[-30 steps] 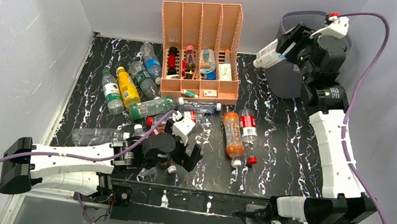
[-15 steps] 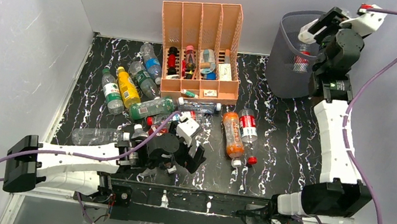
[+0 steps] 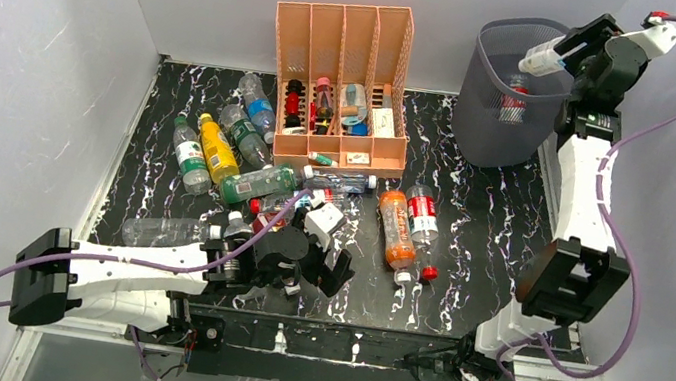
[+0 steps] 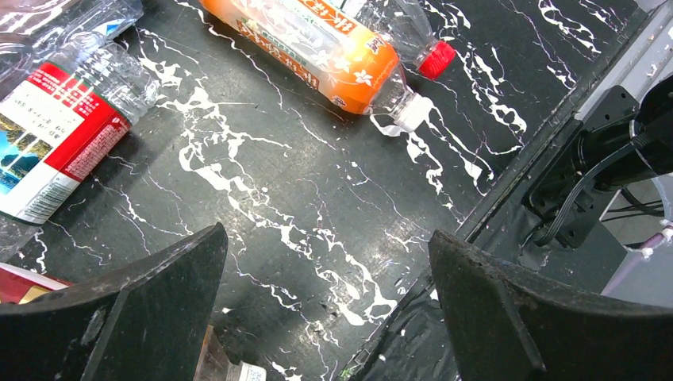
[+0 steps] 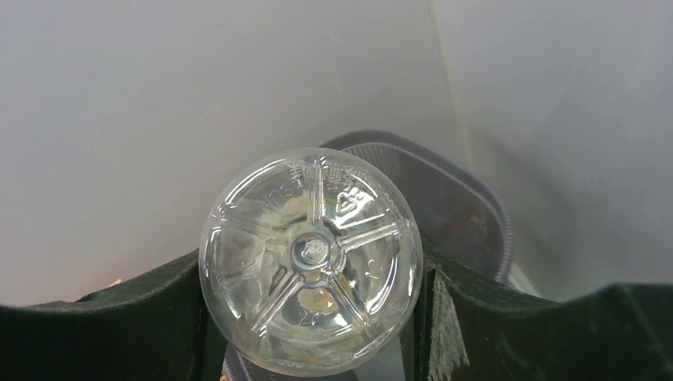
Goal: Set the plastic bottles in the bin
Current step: Place the plastic bottle in the trash bin, then pick up the plastic bottle at the center of the board.
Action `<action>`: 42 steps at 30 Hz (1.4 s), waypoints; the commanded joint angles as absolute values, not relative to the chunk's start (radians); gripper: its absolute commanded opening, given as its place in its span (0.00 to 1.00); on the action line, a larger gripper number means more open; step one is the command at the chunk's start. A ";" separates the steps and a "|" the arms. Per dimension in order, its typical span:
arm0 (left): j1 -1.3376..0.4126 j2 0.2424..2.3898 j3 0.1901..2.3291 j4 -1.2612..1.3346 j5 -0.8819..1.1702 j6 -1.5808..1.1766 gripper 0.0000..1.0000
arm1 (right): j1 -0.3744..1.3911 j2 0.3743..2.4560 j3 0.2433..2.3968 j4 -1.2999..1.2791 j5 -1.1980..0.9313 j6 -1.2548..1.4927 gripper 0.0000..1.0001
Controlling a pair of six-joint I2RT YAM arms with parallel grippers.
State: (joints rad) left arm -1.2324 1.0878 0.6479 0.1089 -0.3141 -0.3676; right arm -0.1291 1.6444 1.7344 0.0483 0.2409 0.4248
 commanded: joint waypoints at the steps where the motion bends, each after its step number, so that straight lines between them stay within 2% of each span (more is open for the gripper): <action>1: -1.229 1.077 0.670 0.127 -0.303 -0.375 0.98 | -0.137 1.720 1.849 0.045 0.102 0.486 0.72; 4: -1.229 1.069 0.662 0.129 -0.306 -0.379 0.98 | -0.141 1.775 1.888 -0.001 0.066 0.504 0.97; 5: -1.229 1.069 0.660 0.127 -0.307 -0.380 0.98 | -0.141 1.779 1.894 -0.010 0.059 0.506 0.98; 12: -1.229 1.092 0.661 0.144 -0.298 -0.384 0.98 | -0.142 1.747 1.880 -0.047 0.028 0.508 0.98; 23: -1.229 1.291 0.793 0.107 -0.333 -0.463 0.98 | -0.080 1.427 1.635 -0.110 -0.018 0.511 0.98; 29: -1.227 1.454 0.937 0.098 -0.328 -0.532 0.98 | 0.024 1.265 1.528 -0.209 0.071 0.451 0.95; 33: -1.214 1.578 1.088 -0.049 -0.416 -0.663 0.98 | 0.070 1.190 1.481 -0.256 0.078 0.441 0.95; 42: -1.114 1.812 1.326 -0.165 -0.349 -0.773 0.98 | 0.079 1.132 1.523 -0.429 0.044 0.393 0.95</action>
